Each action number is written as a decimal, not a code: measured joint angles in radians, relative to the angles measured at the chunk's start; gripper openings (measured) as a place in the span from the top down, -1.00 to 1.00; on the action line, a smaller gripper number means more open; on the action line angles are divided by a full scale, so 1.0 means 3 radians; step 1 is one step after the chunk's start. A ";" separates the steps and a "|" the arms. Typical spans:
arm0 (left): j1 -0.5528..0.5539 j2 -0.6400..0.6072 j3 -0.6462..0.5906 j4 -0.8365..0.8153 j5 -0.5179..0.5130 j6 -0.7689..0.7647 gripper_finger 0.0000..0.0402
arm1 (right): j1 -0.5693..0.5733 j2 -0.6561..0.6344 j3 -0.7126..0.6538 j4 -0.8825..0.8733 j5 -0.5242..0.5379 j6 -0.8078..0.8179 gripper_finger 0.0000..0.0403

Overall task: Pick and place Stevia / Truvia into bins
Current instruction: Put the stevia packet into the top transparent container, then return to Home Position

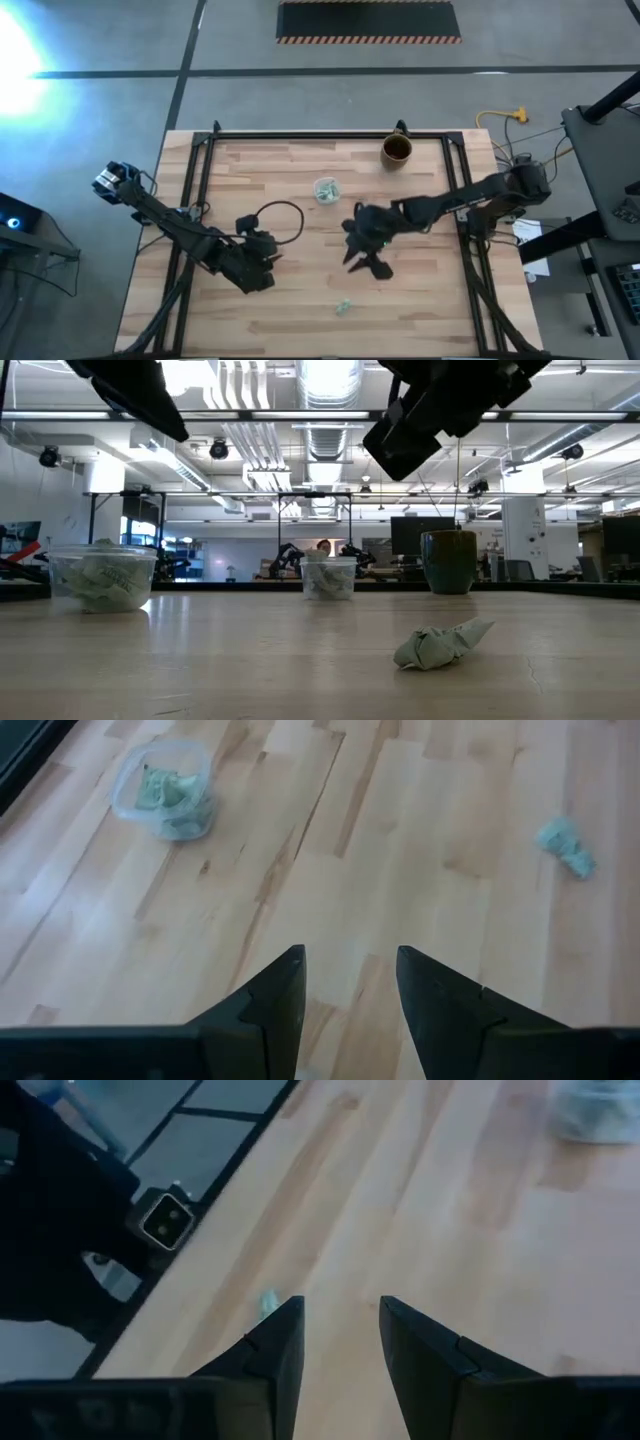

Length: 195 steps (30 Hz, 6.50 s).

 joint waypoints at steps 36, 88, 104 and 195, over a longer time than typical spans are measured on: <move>-0.0010 -0.0263 -0.0009 -0.0632 0.0122 0.0004 0.30 | 0.0983 0.1515 0.0691 0.0113 0.0593 0.0104 0.39; -0.0031 -0.0251 -0.0165 -0.0234 0.0061 -0.0294 0.30 | -0.0260 0.0658 0.0781 -0.0770 0.3568 -0.0099 0.96; -0.0027 -0.0251 -0.0174 -0.0249 -0.0341 -0.0376 0.30 | -0.0853 0.0653 0.0752 -0.0570 0.2778 -0.0423 0.96; 0.1036 -0.2236 -0.3550 0.6319 0.0719 0.2753 0.30 | -0.0437 -0.4200 -0.3100 0.2410 0.1579 0.0881 0.72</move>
